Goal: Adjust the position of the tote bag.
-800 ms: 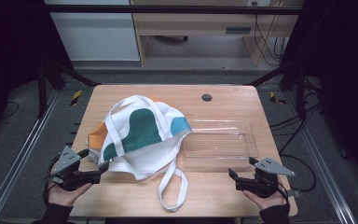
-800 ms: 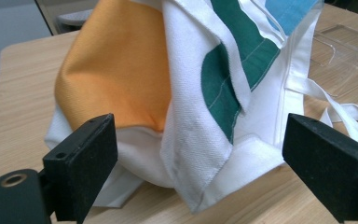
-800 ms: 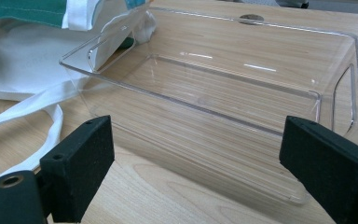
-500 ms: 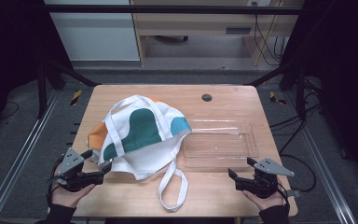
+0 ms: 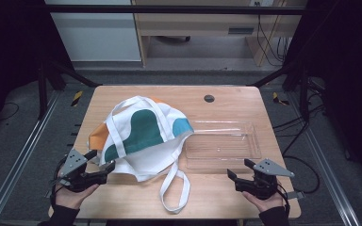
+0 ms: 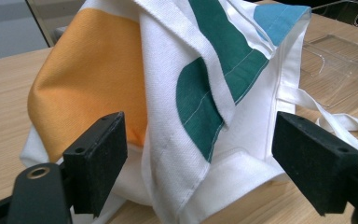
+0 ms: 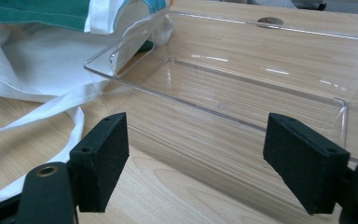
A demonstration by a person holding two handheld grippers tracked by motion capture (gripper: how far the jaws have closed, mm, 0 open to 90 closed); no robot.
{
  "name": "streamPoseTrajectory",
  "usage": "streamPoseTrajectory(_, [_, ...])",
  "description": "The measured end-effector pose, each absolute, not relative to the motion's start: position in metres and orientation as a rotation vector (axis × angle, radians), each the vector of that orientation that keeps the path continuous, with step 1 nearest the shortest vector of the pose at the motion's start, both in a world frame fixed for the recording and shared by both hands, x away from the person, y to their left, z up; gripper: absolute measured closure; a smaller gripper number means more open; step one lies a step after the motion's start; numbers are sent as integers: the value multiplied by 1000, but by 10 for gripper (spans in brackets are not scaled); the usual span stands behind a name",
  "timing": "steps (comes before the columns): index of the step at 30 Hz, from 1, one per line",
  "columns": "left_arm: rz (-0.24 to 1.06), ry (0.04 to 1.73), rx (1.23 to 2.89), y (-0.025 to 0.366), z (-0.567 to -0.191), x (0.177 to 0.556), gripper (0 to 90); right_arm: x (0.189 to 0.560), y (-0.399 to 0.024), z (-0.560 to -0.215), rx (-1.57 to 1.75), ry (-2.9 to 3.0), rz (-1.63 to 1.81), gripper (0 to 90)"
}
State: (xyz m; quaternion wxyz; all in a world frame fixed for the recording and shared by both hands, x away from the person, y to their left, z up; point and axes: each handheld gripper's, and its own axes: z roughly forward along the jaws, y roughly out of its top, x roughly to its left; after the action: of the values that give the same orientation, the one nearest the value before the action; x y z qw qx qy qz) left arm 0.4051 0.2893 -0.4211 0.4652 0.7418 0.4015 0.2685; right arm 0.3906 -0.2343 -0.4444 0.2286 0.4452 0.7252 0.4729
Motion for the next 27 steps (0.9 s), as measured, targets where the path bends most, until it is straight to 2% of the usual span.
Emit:
streamPoseTrajectory(16, [690, 947, 1818, 279, -409, 412, 262, 394, -217, -439, 1167, 2040, 1344, 315])
streamPoseTrajectory(27, [723, 942, 1833, 267, -400, 424, 277, 396, -206, -434, 1130, 2063, 1374, 371])
